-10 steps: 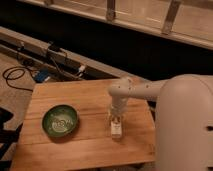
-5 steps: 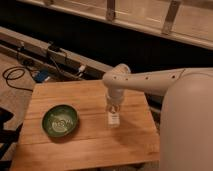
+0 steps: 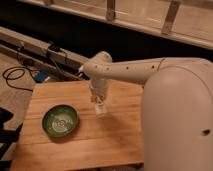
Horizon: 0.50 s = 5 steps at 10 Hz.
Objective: Place the bottle in the ceramic bowl
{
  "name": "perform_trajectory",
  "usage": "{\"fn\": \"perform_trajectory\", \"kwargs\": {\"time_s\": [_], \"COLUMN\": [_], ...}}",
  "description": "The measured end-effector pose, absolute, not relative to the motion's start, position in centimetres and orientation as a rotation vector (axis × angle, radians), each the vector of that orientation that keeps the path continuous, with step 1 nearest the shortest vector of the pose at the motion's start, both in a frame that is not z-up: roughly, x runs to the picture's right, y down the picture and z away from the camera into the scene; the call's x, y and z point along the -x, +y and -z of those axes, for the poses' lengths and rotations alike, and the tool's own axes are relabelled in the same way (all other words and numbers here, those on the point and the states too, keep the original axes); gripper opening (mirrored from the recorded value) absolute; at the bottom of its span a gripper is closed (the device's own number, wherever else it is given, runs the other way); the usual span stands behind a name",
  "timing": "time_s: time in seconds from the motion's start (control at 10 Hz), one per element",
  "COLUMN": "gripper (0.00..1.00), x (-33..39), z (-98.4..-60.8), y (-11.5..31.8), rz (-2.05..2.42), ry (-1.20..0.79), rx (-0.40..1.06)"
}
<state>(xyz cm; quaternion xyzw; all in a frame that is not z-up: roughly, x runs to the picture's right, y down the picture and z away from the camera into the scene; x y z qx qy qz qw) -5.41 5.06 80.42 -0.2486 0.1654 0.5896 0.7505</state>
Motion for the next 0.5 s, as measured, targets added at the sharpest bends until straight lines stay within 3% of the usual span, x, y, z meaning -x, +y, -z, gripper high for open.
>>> {"fn": "perform_trajectory", "kwargs": {"time_s": [0.2, 0.5], "gripper": [0.0, 0.0], "x": [9.2, 8.9], "z": [-80.5, -80.5], "y": [5.1, 5.0], "rz": [-1.227, -1.227], "ry": [0.313, 0.318], "rx": [0.59, 0.59]}}
